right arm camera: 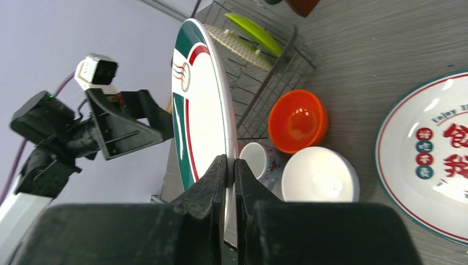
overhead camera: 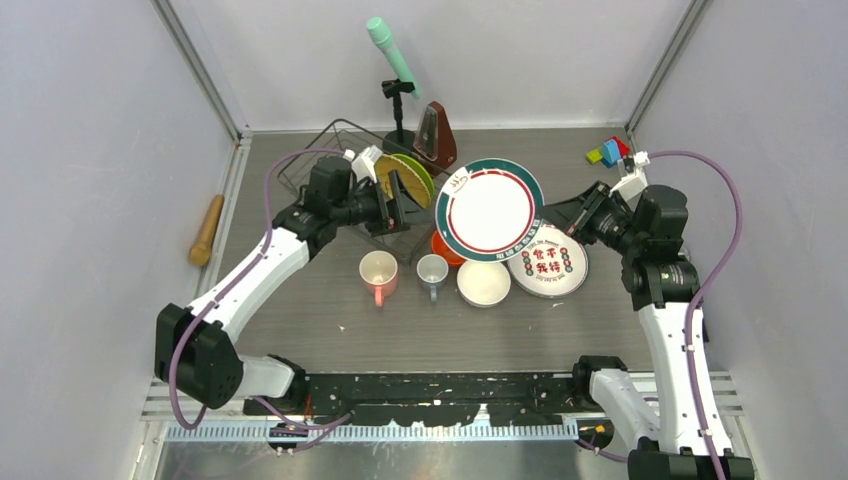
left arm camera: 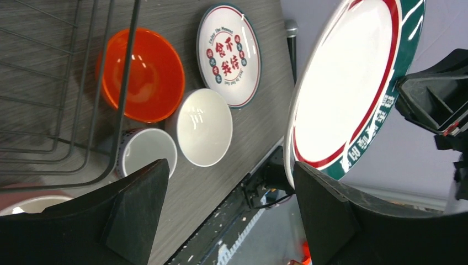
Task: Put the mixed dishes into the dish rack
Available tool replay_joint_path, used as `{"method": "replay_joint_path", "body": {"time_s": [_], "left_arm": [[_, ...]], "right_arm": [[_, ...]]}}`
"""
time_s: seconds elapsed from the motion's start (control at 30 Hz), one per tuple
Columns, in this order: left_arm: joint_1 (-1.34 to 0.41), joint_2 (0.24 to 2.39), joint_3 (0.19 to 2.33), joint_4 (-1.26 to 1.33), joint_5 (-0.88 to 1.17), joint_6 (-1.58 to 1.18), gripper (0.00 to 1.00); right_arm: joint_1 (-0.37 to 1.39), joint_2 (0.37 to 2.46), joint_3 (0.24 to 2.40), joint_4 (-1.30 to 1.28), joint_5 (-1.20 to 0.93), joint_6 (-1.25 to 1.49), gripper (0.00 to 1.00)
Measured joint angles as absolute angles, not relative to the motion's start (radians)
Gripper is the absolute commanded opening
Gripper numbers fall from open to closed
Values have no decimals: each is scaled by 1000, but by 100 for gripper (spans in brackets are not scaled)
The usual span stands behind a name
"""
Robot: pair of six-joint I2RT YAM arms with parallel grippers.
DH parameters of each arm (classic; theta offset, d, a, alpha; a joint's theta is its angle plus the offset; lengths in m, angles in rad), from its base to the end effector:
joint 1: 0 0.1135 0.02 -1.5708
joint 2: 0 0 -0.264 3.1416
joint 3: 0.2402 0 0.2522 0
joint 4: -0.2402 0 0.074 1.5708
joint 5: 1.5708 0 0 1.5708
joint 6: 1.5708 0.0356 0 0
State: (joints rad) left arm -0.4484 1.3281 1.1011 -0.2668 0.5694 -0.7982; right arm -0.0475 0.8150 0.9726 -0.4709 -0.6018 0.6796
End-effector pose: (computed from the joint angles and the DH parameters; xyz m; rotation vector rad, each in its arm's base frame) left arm 0.2623 -0.1475 0.3238 -0.0041 2.2669 -1.3093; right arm 0.1705 0.0121 0.3715 0.2752 1.9301 0.9908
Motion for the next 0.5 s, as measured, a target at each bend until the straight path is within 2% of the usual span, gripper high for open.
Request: {"method": "replay_joint_path", "body": {"time_s": [0.23, 0.37, 0.4, 0.43, 0.47, 0.5], "left_arm": [[-467, 1345, 1104, -190, 593, -852, 80], [-481, 1365, 1109, -140, 606, -883, 56], [-484, 1369, 1109, -130, 609, -889, 47], [-485, 1374, 1109, -117, 612, -896, 35], [-485, 1377, 1109, -108, 614, -908, 13], [-486, 1380, 1109, -96, 621, -915, 1]], "right_arm": [[-24, 819, 973, -429, -653, 719, 0], [-2, 826, 973, -403, -660, 741, 0], [8, 830, 972, -395, -661, 747, 0], [19, 832, 972, -386, -661, 753, 0], [25, 835, 971, -381, -661, 758, 0], [33, 838, 971, -374, -661, 762, 0]]}}
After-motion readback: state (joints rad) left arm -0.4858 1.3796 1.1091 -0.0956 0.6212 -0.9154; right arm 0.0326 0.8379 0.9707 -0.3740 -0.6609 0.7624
